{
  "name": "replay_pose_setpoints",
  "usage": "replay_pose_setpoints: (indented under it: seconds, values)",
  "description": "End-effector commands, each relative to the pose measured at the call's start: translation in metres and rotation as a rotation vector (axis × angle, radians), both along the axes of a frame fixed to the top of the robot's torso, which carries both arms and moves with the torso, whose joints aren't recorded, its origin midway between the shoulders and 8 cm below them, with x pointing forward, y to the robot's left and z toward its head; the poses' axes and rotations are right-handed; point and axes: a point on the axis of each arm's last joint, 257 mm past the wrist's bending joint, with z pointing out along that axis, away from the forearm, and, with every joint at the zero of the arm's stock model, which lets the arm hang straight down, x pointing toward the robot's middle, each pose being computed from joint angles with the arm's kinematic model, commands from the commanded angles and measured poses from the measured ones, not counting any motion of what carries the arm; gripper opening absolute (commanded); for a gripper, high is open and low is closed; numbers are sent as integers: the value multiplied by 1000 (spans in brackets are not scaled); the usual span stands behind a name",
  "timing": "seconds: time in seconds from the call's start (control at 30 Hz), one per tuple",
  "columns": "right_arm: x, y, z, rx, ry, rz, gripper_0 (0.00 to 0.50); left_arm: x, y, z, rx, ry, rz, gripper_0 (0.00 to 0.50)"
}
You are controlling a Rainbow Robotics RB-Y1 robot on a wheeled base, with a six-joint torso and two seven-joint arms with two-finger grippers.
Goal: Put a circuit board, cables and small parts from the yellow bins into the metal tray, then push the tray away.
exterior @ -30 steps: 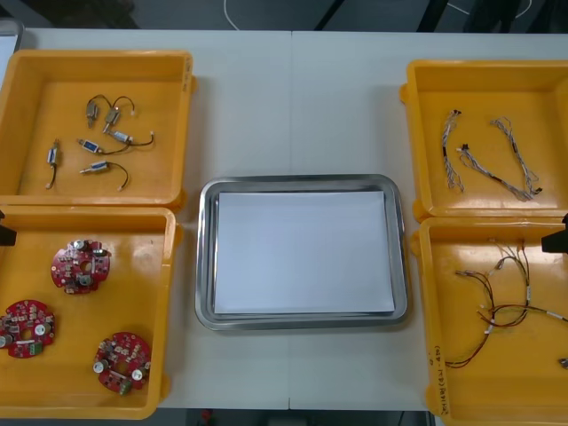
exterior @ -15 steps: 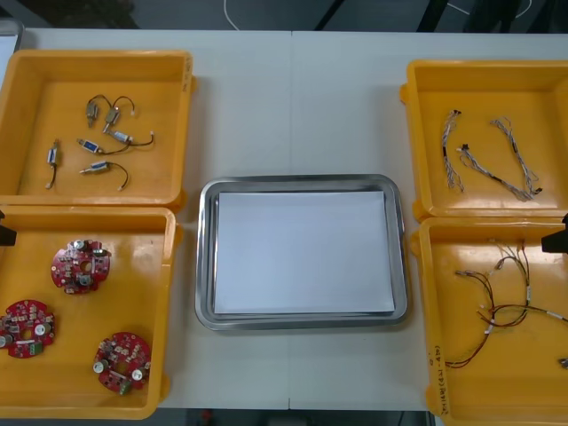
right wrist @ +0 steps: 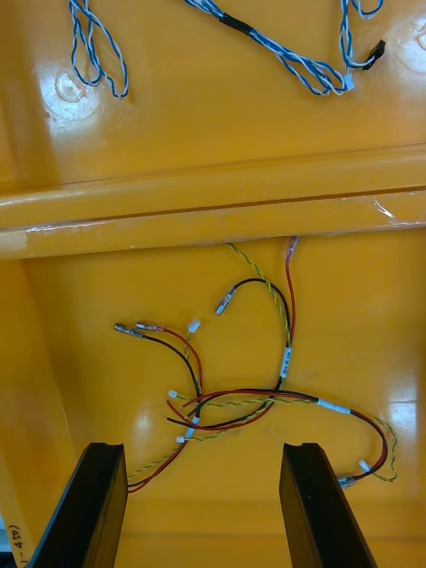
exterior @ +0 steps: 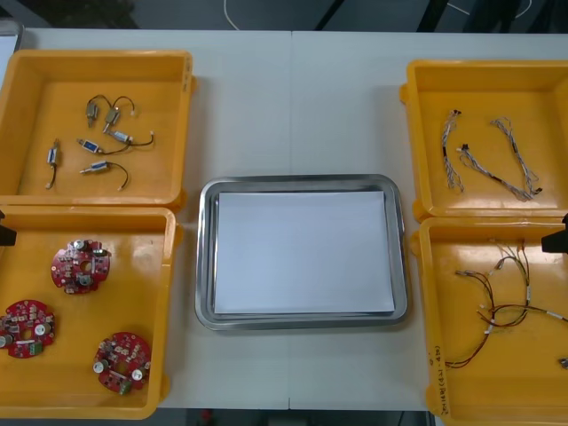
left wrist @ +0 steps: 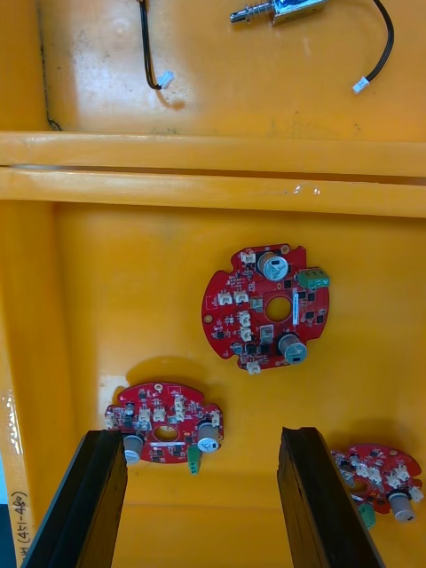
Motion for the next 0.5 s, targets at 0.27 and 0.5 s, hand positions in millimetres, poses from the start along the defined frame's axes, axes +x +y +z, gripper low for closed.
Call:
replay_pose_setpoints:
  seconds: [0.27,0.5]
  values:
    - [2,-7,13,-35,-19,-14,500,-7,9,8,15,-3,61,500]
    - [-1,-9,12,-51,-16,-2,500,-14,4,-11,-13,42,61,500]
